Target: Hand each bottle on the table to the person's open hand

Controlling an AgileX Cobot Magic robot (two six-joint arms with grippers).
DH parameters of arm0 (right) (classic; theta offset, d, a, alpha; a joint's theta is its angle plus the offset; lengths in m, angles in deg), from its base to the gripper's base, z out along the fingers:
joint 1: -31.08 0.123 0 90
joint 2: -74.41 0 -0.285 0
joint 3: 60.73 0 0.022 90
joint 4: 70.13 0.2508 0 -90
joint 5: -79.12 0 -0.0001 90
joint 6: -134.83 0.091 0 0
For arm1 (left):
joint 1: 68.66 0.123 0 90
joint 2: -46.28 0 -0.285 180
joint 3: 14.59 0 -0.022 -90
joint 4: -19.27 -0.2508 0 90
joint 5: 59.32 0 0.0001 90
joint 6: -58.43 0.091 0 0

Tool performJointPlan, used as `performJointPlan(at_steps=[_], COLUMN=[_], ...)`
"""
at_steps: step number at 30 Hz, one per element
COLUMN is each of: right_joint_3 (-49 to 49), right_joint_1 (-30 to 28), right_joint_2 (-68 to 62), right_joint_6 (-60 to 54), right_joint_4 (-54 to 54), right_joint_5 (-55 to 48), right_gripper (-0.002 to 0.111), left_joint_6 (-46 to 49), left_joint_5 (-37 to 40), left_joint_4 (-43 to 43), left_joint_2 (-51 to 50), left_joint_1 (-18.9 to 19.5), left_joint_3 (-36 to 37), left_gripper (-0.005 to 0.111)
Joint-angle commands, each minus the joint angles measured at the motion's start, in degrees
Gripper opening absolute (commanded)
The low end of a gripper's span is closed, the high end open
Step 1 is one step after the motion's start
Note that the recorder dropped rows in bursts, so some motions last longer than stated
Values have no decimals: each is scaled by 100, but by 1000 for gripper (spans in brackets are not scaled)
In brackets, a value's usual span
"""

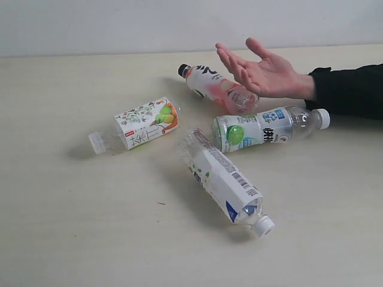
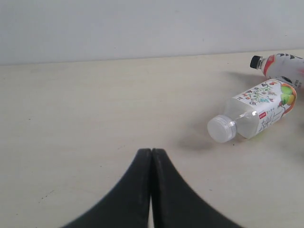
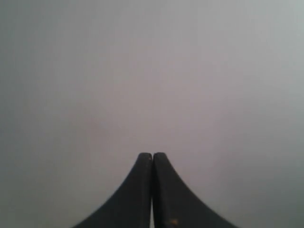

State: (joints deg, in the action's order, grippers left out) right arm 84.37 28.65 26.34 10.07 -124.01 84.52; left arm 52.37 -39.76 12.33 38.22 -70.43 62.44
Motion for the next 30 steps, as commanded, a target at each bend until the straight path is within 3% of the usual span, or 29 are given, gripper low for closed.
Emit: performJointPlan(at_steps=[1, 6, 14, 18, 24, 30], right_joint_3=[253, 253, 267, 388, 1068, 1822], right_joint_1=[178, 178, 178, 502, 1661, 2266], right_joint_2=[-586, -1072, -1557, -1801, -2720, -3857], right_joint_6=[625, 318, -2023, -3208, -4739, -5569], right_joint_4=[-1622, -2409, -2248, -1361, 463, 3477], right_joint_5=[-406, -695, -2649, -3345, -5209, -6261], right_gripper=[0, 0, 0, 0, 0, 0], left_joint_6=[-23, -23, -23, -23, -23, -23], left_joint_5=[-42, -42, -42, -42, -42, -42], left_joint_4=[-28, -28, -28, -28, -28, -28], left_joint_2=[27, 27, 27, 27, 27, 27], left_joint_1=[14, 14, 14, 14, 14, 14], left_joint_3=[18, 18, 18, 18, 18, 18], left_gripper=[2, 2, 2, 2, 2, 2])
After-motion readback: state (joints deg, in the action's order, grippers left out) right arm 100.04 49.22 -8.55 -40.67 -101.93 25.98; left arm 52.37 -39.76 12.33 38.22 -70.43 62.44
